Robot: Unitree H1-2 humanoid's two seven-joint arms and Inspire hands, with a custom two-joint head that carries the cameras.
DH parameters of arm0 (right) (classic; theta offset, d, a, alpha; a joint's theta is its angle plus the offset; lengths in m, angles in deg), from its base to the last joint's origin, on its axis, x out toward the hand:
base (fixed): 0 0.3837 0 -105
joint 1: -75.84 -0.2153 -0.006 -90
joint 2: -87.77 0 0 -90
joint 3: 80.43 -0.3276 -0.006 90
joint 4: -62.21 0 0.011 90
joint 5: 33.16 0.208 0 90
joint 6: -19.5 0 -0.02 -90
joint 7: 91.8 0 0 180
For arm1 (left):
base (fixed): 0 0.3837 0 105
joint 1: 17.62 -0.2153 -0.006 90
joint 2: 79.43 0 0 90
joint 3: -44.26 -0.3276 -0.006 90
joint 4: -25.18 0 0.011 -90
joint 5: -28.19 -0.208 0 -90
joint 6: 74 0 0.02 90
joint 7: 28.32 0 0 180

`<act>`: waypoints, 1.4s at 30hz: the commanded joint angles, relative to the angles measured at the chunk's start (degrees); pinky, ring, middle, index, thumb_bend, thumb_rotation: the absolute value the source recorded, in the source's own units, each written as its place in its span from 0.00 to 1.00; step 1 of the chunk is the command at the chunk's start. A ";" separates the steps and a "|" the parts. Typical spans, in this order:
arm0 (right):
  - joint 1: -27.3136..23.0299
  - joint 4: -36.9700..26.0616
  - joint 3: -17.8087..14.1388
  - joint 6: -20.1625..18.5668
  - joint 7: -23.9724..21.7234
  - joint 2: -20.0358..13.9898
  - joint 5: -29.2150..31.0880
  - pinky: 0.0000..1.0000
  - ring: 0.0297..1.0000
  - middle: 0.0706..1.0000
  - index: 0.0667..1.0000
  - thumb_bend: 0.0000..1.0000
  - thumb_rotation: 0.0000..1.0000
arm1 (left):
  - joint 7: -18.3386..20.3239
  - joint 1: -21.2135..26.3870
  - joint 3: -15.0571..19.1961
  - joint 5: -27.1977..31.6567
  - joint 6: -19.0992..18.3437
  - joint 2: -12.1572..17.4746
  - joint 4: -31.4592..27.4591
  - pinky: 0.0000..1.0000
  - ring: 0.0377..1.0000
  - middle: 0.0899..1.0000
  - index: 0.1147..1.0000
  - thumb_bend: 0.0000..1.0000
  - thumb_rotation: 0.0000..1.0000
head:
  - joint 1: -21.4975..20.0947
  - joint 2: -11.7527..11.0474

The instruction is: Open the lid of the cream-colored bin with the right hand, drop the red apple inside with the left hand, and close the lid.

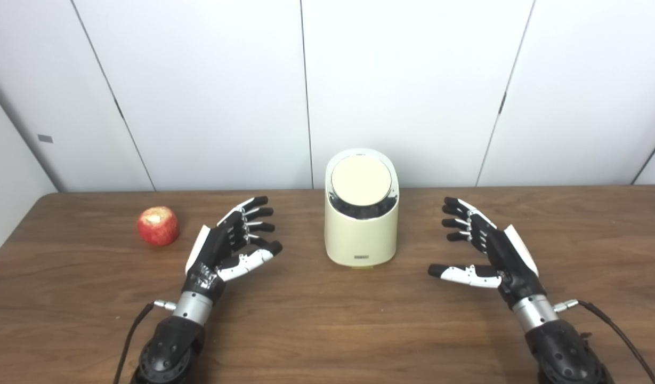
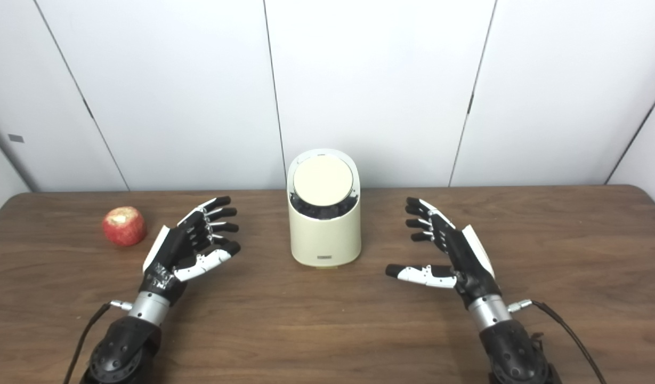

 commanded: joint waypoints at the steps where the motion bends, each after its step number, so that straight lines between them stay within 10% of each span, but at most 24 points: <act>1: -2.47 -1.61 -0.37 2.48 0.66 -0.79 0.41 0.71 0.79 0.85 0.85 0.74 0.26 | -0.11 2.22 0.18 0.62 1.37 0.61 -0.92 0.56 0.70 0.78 0.85 0.75 0.25 | 0.06 0.07; 18: -2.97 -1.91 -0.12 1.99 0.57 -0.80 -0.05 0.72 0.80 0.86 0.86 0.74 0.30 | -0.07 2.45 0.36 0.84 1.67 0.72 -0.19 0.56 0.69 0.78 0.85 0.75 0.25 | 0.04 -0.11; 25: -7.31 -7.75 1.43 -6.97 -0.82 -1.97 -4.45 0.69 0.82 0.88 0.88 0.76 0.36 | -0.12 2.39 0.37 0.69 1.61 0.81 -0.18 0.56 0.70 0.78 0.85 0.76 0.25 | -0.01 -0.06; 42: -18.63 -8.17 5.36 -13.44 -3.64 -3.89 -9.19 0.71 0.84 0.87 0.87 0.79 0.37 | -0.23 1.84 0.41 0.65 1.94 0.73 -0.52 0.55 0.69 0.78 0.84 0.75 0.24 | 0.14 0.31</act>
